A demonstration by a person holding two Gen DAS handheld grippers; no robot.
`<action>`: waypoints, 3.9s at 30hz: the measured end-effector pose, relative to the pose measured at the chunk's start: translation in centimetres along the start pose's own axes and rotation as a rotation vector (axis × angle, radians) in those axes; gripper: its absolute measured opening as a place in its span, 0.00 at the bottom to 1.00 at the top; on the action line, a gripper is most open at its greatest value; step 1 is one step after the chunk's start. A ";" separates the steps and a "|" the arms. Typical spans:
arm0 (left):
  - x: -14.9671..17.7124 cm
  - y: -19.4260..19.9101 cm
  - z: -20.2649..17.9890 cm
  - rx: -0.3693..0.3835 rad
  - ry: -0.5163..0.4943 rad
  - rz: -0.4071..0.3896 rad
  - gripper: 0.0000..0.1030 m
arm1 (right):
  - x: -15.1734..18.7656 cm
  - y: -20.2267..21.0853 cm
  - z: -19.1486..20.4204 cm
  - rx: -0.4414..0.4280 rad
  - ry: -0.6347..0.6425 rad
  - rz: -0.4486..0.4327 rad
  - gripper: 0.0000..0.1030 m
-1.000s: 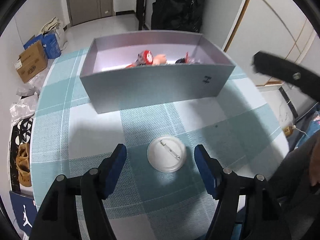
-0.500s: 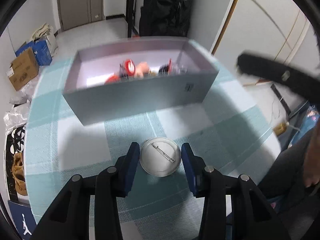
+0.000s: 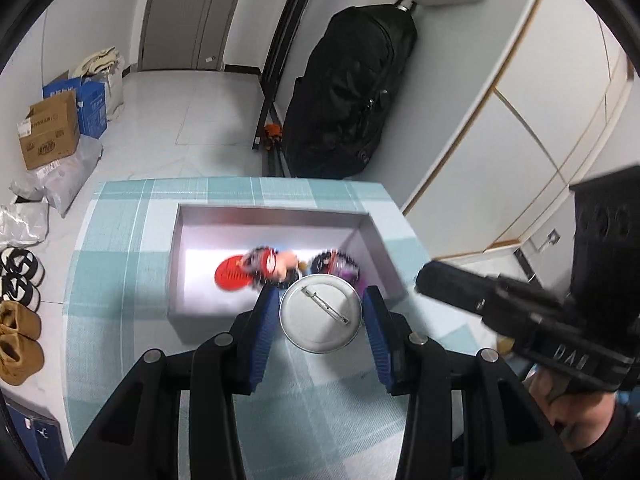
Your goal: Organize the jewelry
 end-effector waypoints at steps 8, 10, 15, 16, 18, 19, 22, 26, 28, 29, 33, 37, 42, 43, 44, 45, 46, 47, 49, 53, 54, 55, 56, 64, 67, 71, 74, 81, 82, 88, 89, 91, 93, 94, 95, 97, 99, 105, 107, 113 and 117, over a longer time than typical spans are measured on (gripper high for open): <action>-1.9 -1.5 2.0 0.025 0.093 0.016 0.36 | -1.6 -2.2 -1.3 -0.030 -0.073 0.018 0.11; -2.0 -1.8 2.4 0.021 0.113 0.024 0.36 | -2.1 -2.6 -1.5 -0.034 -0.085 0.017 0.11; -2.4 -2.9 3.1 0.030 0.147 0.051 0.37 | -2.8 -3.6 -2.1 -0.042 -0.114 0.022 0.11; -2.4 -3.0 3.2 0.029 0.152 0.056 0.37 | -2.9 -3.8 -2.2 -0.043 -0.120 0.025 0.11; -2.5 -3.4 3.3 0.030 0.156 0.067 0.37 | -3.0 -4.3 -2.4 -0.050 -0.131 0.030 0.11; -2.5 -3.5 3.2 0.029 0.157 0.073 0.37 | -3.0 -4.5 -2.5 -0.049 -0.135 0.035 0.11; -2.7 -3.9 3.1 0.018 0.142 0.081 0.37 | -3.0 -5.1 -2.9 -0.049 -0.149 0.051 0.11; -2.5 -4.6 3.2 0.006 0.139 0.101 0.37 | -2.8 -5.9 -4.0 -0.053 -0.200 0.073 0.11; -2.4 -5.0 3.3 0.013 0.150 0.117 0.37 | -2.8 -6.1 -4.5 -0.054 -0.224 0.078 0.11; -2.4 -5.0 3.3 0.013 0.152 0.119 0.37 | -2.8 -6.1 -4.7 -0.054 -0.229 0.078 0.11; -2.3 -5.0 3.2 0.011 0.144 0.124 0.37 | -2.7 -6.1 -5.0 -0.061 -0.249 0.085 0.14; -2.5 -4.8 2.9 -0.005 0.133 0.132 0.37 | -3.0 -5.7 -4.9 -0.069 -0.249 0.072 0.21; -2.6 -3.7 2.6 -0.010 0.112 0.094 0.62 | -3.6 -3.7 -4.7 -0.063 -0.225 -0.006 0.54; -2.6 -3.4 2.6 -0.013 0.110 0.080 0.62 | -3.7 -3.3 -4.7 -0.055 -0.217 -0.018 0.55; -2.6 -3.2 2.6 -0.014 0.109 0.073 0.62 | -3.7 -2.9 -4.7 -0.047 -0.212 -0.027 0.59; -2.6 -3.1 2.6 -0.017 0.110 0.072 0.62 | -3.7 -2.6 -4.8 -0.041 -0.210 -0.035 0.61; -2.6 -3.1 2.6 -0.021 0.111 0.072 0.63 | -3.6 -2.4 -4.8 -0.033 -0.208 -0.038 0.63; -2.5 -3.1 2.6 -0.025 0.112 0.068 0.63 | -3.5 -2.2 -4.9 -0.028 -0.207 -0.039 0.64; -2.4 -2.7 2.5 -0.039 0.108 0.057 0.63 | -3.4 -1.8 -4.8 -0.020 -0.198 -0.048 0.65; -2.4 -2.0 1.7 -0.087 0.064 0.032 0.64 | -3.1 -0.9 -4.3 -0.022 -0.166 -0.074 0.69; -2.3 -1.7 1.4 -0.103 0.051 0.020 0.64 | -3.0 -0.7 -4.0 -0.026 -0.159 -0.077 0.69; -2.3 -1.5 1.3 -0.109 0.044 0.011 0.65 | -3.0 -0.7 -3.9 -0.028 -0.153 -0.079 0.70; -2.3 -1.1 1.1 -0.119 0.038 -0.004 0.65 | -2.9 -0.5 -3.7 -0.030 -0.143 -0.083 0.71; -2.3 1.8 1.1 -0.198 0.064 -0.136 0.75 | -2.3 0.8 -1.5 -0.032 -0.046 -0.120 0.84; -2.3 2.8 1.3 -0.222 0.076 -0.181 0.81 | -2.1 1.2 -0.7 -0.020 -0.005 -0.141 0.90; -2.1 3.7 1.4 -0.246 0.078 -0.213 0.83 | -1.8 1.8 0.0 -0.013 0.035 -0.176 0.98; -1.8 4.0 1.2 -0.261 0.069 -0.227 0.83 | -1.4 1.9 0.5 -0.009 0.058 -0.179 0.99; -1.0 4.9 0.7 -0.281 0.045 -0.243 0.83 | -0.8 2.2 1.4 0.002 0.098 -0.178 0.99; -0.9 5.0 0.7 -0.283 0.045 -0.243 0.83 | -0.7 2.3 1.4 0.006 0.098 -0.181 0.99; -0.3 5.3 0.6 -0.284 0.049 -0.234 0.83 | -0.2 2.8 1.3 0.023 0.105 -0.189 1.00; -0.2 5.4 0.6 -0.284 0.048 -0.233 0.83 | -0.1 2.8 1.3 0.028 0.105 -0.188 1.00; -0.2 5.4 0.4 -0.283 0.046 -0.232 0.83 | -0.1 2.9 1.1 0.030 0.103 -0.188 1.00; -0.1 5.5 0.3 -0.280 0.042 -0.236 0.83 | 0.0 2.9 1.0 0.033 0.102 -0.193 1.00; -0.1 5.6 0.2 -0.282 0.039 -0.237 0.83 | 0.0 3.0 1.0 0.033 0.102 -0.194 1.00; 0.0 5.6 0.1 -0.282 0.037 -0.237 0.83 | 0.0 3.0 1.0 0.033 0.103 -0.193 1.00; 0.0 5.5 0.1 -0.282 0.037 -0.235 0.83 | 0.1 3.0 1.1 0.035 0.108 -0.195 1.00; 0.0 5.5 0.0 -0.279 0.035 -0.235 0.83 | 0.1 3.1 1.2 0.037 0.111 -0.196 1.00; 0.2 5.2 -0.1 -0.288 0.025 -0.222 0.83 | 0.1 3.1 1.1 0.038 0.109 -0.196 1.00; 0.2 5.1 -0.1 -0.284 0.028 -0.216 0.83 | 0.1 3.2 1.1 0.038 0.107 -0.197 1.00; 0.3 5.2 -0.6 -0.289 0.004 -0.216 0.83 | 0.2 3.1 0.7 0.040 0.094 -0.189 1.00; 0.2 5.4 -0.7 -0.280 0.004 -0.222 0.83 | 0.2 3.1 0.6 0.041 0.091 -0.189 1.00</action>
Point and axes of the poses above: each gripper's, at about its wrist camera, not at the fingertips, and y roughly against the way its jaws point, z to its left, x to its underside, the point moved 3 cm from there along -y, roughly the way its jaws point, and after that the axes turned 1 degree about -y, right-handed, at the moved point
